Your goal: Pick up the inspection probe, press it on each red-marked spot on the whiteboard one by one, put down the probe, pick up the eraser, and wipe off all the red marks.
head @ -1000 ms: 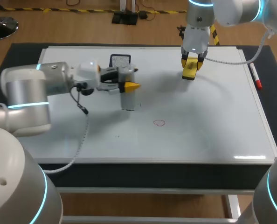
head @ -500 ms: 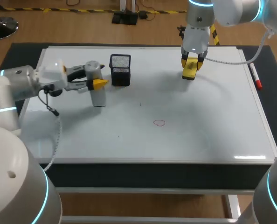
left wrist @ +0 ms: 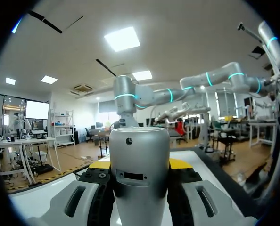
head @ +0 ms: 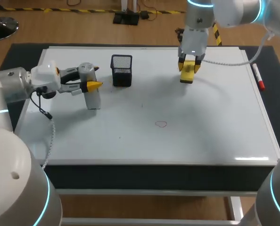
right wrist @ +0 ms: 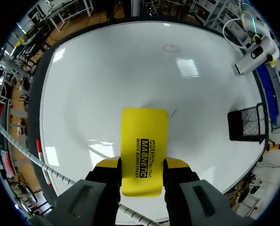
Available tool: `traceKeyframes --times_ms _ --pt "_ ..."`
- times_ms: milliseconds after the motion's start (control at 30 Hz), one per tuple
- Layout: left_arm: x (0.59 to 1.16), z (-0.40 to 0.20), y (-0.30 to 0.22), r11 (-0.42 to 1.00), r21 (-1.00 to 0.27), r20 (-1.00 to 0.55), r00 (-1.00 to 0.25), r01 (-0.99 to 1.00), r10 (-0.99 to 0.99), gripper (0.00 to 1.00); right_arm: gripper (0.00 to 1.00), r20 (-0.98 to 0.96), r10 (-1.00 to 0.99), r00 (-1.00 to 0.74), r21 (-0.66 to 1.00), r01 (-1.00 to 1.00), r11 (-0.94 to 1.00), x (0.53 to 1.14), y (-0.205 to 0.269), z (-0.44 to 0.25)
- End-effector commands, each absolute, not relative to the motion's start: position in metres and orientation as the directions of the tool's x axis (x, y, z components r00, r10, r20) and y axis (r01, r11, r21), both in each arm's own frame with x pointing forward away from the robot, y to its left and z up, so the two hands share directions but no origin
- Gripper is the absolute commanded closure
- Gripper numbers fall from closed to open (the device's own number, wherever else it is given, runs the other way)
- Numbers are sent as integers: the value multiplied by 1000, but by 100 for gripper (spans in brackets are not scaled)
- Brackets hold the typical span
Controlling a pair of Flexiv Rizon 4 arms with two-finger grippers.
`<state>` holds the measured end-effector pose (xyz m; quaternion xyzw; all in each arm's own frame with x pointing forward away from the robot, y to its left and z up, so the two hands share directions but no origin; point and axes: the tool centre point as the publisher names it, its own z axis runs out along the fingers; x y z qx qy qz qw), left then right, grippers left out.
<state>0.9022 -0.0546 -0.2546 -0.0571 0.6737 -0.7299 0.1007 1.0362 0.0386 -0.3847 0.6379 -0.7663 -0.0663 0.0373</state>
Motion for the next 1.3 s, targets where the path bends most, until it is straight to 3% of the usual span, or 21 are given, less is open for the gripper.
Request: traceKeyframes --times_ms 33,633,1300 --pt "902 -254 -54 -73 -995 -53 -973 71 -224 100 100 -37 -990 -136 104 -986 132 993 55 -382" --pt "902 -254 -54 -73 -995 -53 -973 71 -224 100 100 -38 -990 135 65 -988 -137 845 132 -391" --pt "902 -254 -54 -73 -995 -53 -973 71 -224 100 100 -64 -973 220 63 -973 -224 822 171 -426"
